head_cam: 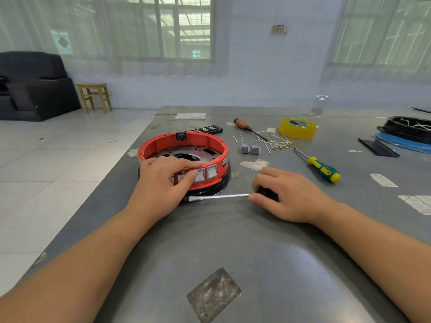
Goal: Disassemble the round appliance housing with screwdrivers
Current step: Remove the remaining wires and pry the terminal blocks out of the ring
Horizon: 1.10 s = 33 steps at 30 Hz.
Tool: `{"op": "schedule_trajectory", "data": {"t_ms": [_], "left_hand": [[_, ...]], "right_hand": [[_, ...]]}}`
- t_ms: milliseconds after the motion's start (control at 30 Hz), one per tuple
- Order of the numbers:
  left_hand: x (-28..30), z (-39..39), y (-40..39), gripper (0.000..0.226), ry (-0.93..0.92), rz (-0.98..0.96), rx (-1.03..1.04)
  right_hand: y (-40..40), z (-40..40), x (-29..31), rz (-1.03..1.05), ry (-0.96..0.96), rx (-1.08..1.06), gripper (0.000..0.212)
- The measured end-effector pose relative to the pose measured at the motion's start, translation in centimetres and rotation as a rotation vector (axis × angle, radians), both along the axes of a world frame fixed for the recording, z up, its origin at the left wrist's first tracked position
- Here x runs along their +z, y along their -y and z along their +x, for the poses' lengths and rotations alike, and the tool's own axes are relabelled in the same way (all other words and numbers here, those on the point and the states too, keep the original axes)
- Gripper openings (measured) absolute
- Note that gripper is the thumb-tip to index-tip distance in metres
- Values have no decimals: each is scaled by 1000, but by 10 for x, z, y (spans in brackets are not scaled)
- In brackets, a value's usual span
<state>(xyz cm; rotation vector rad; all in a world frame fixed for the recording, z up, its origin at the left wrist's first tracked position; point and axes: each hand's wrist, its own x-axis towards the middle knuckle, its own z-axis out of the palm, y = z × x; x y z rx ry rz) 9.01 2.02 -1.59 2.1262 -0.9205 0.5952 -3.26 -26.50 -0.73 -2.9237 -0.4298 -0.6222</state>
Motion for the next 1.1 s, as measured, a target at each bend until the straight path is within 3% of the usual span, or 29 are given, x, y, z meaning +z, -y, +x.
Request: {"op": "schedule_trajectory", "data": {"t_ms": [300, 767, 1100], "left_hand": [[0, 1, -1, 25, 0, -33, 0], [2, -4, -3, 30, -22, -32, 50], [5, -8, 1, 26, -68, -63, 60]], "right_hand": [[11, -1, 0, 13, 130, -217, 37], [13, -2, -3, 30, 277, -284, 45], [4, -3, -2, -128, 310, -281, 33]]}}
